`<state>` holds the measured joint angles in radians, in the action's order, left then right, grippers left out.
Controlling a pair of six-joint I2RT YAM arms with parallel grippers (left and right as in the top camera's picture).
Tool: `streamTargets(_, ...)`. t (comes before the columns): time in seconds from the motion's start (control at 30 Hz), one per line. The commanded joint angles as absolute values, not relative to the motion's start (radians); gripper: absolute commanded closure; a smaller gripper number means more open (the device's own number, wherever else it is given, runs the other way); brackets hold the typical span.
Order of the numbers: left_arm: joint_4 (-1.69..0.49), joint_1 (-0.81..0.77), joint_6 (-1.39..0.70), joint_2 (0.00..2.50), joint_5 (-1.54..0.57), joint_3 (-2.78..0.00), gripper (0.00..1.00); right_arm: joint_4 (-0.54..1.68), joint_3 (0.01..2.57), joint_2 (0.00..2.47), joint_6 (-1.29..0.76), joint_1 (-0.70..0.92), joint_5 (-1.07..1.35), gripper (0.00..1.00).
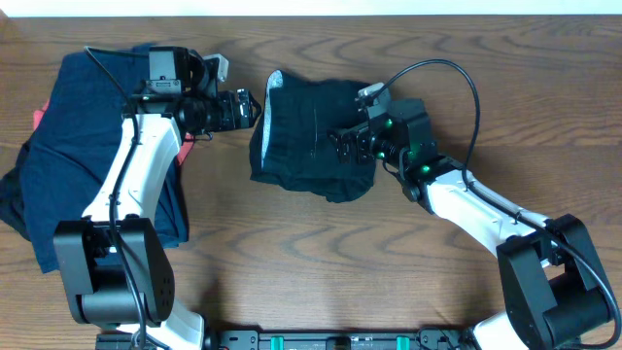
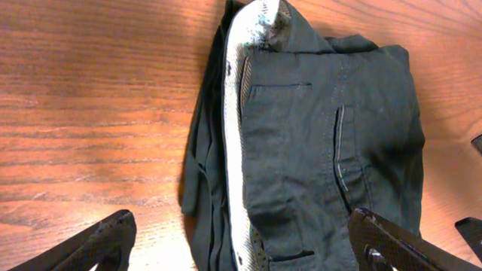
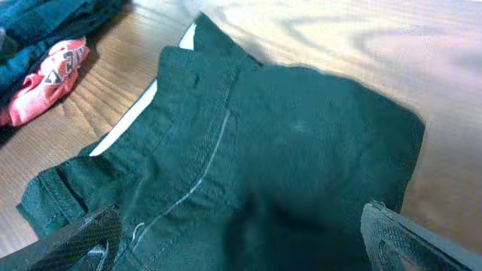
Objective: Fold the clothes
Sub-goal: 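Fold the shorts' right half leftward over the left half with the right gripper, then lift the folded black shorts with the right gripper and carry to the top-right corner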
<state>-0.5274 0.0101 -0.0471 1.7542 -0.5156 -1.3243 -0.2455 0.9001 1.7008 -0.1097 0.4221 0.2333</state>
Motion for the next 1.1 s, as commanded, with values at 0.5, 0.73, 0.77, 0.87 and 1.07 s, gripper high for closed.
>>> streamTargets(0.5,-0.54,0.007,-0.03,1.754,-0.504,-1.32,0.07,-0.28,1.088,2.054,0.009,0.556,0.207,0.01)
streamTargets(0.73,-0.542,0.003,-0.03,1.754,-0.504,-1.32,0.06,-0.165,1.093,2.114,-0.008,0.506,-0.007,0.01)
streamTargets(0.77,-0.542,0.003,-0.03,1.754,-0.504,-1.32,0.06,-0.152,1.093,2.122,-0.029,0.485,-0.048,0.01)
streamTargets(0.87,-0.541,0.003,-0.03,1.754,-0.503,-1.32,0.06,-0.149,1.093,2.131,-0.076,0.437,-0.108,0.01)
streamTargets(1.07,-0.538,0.003,-0.03,1.756,-0.503,-1.32,0.06,-0.158,1.093,2.133,-0.168,0.299,-0.135,0.01)
